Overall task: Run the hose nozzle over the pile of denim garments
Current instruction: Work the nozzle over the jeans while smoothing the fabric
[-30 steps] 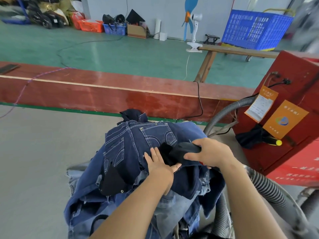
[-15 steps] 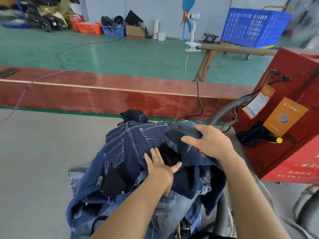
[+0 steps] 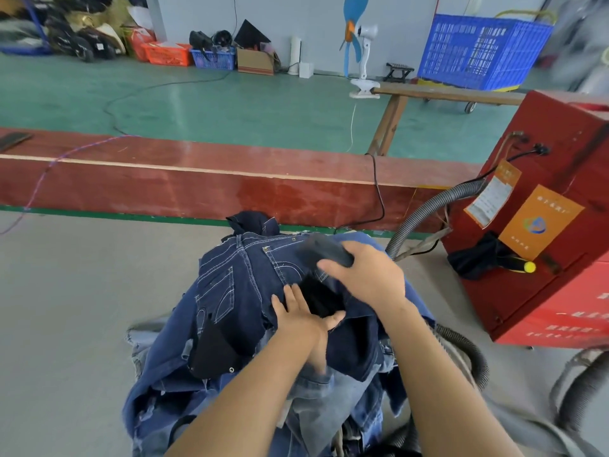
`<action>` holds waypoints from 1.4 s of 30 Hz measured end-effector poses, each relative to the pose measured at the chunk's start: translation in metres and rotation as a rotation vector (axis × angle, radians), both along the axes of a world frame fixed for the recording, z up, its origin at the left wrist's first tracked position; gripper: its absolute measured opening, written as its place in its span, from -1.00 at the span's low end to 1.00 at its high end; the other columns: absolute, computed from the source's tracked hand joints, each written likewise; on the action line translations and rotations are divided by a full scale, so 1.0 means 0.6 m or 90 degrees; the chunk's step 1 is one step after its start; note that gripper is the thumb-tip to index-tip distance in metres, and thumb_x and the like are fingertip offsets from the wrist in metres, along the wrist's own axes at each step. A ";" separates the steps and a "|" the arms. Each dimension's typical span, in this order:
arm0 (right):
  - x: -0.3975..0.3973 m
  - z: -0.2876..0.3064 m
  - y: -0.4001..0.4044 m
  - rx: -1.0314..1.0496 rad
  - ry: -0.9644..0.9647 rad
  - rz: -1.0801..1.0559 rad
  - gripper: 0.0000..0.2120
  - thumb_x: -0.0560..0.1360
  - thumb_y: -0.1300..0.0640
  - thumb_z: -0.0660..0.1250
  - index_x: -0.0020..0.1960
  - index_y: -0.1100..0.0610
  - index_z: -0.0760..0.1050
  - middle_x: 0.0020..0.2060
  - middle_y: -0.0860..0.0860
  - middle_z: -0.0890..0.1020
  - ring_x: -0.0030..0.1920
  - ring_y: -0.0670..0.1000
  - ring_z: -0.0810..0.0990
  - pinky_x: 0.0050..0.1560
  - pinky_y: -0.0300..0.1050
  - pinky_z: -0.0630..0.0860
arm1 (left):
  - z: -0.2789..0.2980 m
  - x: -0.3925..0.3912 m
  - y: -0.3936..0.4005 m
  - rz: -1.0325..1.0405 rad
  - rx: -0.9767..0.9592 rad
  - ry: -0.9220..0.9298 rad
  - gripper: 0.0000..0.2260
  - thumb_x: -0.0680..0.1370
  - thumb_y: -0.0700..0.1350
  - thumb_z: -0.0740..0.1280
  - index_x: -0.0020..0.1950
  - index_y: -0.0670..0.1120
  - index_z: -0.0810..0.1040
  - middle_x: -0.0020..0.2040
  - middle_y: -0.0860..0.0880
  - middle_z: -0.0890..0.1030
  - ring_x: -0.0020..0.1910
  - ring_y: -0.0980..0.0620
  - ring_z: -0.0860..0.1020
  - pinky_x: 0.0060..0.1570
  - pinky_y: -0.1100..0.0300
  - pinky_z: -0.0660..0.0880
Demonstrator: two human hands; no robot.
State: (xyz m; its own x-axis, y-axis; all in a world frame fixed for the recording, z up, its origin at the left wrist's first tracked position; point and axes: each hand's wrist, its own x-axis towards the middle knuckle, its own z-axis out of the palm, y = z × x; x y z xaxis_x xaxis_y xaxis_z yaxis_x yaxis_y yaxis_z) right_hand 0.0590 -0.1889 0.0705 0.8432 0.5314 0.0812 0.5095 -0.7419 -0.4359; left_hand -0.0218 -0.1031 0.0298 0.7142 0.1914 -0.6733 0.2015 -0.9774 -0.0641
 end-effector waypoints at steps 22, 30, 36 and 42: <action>0.043 0.050 -0.085 0.208 0.015 -0.232 -0.69 0.42 -0.29 0.31 0.06 -0.15 0.50 -0.27 -0.16 0.58 -0.23 0.00 0.55 -0.25 -0.14 0.40 | 0.104 0.018 0.180 0.603 -0.314 -0.654 -0.73 0.62 -0.11 0.26 0.23 -0.25 0.42 0.13 -0.20 0.53 0.05 -0.20 0.51 -0.16 0.09 0.40; 0.048 0.064 -0.110 0.241 0.032 -0.294 -0.79 0.44 -0.28 0.30 -0.11 -0.18 0.43 -0.37 -0.16 0.57 -0.35 -0.10 0.50 -0.39 -0.22 0.26 | 0.397 0.085 0.223 0.137 -0.277 -0.732 -0.85 0.56 -0.03 0.36 -0.10 -0.09 0.51 -0.22 -0.01 0.51 -0.26 0.10 0.45 -0.27 0.30 0.35; 0.054 0.066 -0.124 0.234 0.028 -0.324 -0.76 0.44 -0.30 0.29 -0.10 -0.15 0.44 -0.38 -0.06 0.60 -0.30 0.04 0.58 -0.33 -0.17 0.34 | 0.373 0.089 0.263 0.143 -0.300 -0.756 -0.85 0.57 -0.04 0.35 -0.19 -0.01 0.48 -0.24 0.01 0.53 -0.28 0.16 0.47 -0.30 0.34 0.38; 0.050 0.069 -0.118 0.216 0.018 -0.302 -0.76 0.45 -0.28 0.29 -0.08 -0.13 0.46 -0.39 -0.11 0.58 -0.34 -0.04 0.54 -0.37 -0.22 0.27 | 0.066 0.018 0.249 0.137 0.009 -0.239 -0.34 0.53 -0.06 0.35 0.55 -0.01 0.11 0.44 -0.18 0.28 0.34 -0.19 0.38 0.27 -0.01 0.36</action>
